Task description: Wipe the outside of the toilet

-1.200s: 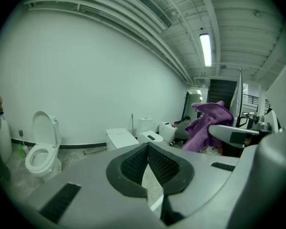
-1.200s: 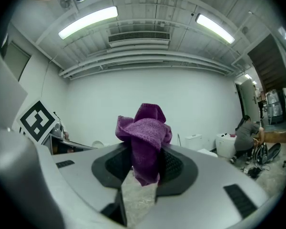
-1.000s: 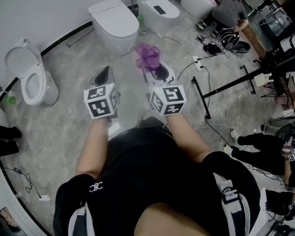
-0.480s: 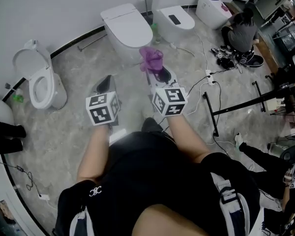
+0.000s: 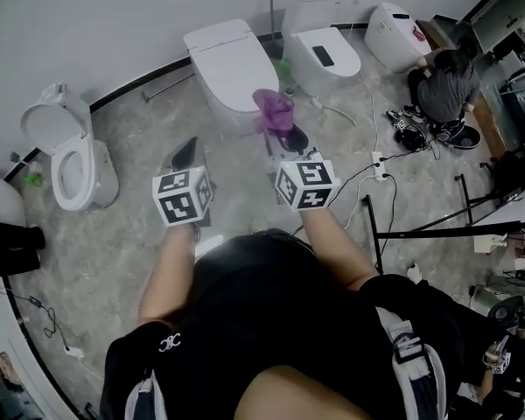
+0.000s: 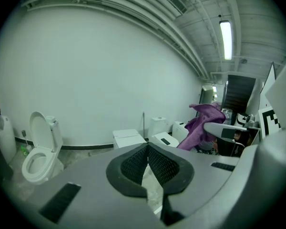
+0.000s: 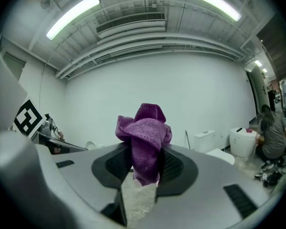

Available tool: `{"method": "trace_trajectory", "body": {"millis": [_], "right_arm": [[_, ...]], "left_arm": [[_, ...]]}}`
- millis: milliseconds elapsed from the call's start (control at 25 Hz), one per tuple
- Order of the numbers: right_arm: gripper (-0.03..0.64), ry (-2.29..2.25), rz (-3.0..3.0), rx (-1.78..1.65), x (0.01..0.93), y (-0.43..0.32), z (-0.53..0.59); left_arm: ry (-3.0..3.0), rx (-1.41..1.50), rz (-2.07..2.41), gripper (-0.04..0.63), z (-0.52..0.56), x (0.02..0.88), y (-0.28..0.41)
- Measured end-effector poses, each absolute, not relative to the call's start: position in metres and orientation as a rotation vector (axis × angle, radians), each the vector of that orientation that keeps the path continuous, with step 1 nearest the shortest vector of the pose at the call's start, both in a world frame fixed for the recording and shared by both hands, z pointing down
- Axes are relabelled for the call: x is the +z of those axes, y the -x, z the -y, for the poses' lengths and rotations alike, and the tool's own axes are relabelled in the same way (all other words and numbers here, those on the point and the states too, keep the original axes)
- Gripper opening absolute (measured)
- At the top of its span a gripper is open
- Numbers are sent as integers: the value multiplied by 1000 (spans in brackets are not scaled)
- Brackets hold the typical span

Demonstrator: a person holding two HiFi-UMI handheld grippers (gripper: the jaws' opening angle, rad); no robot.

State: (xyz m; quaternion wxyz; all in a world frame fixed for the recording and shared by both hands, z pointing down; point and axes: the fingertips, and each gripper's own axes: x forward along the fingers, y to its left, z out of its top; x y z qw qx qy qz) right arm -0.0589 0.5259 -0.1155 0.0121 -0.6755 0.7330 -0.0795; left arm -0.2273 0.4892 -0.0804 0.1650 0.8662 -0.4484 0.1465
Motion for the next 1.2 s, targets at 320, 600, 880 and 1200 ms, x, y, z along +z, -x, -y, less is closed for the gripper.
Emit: {"method": "trace_trajectory", "body": {"millis": [320, 600, 880, 1200], "right_arm": [[133, 2076, -2371, -229, -108, -25, -448], [133, 2021, -2415, -259, -98, -86, -407], [133, 1997, -2464, -325, -73, -86, -359], [132, 1934, -2604, -297, -55, -66, -263]], "left_arm": [[-2449, 386, 1308, 8, -402, -80, 136], [-2394, 392, 1378, 8, -364, -72, 99], [-2337, 429, 1400, 8, -318, -49, 101], [-2331, 371, 1400, 8, -217, -36, 99]]}}
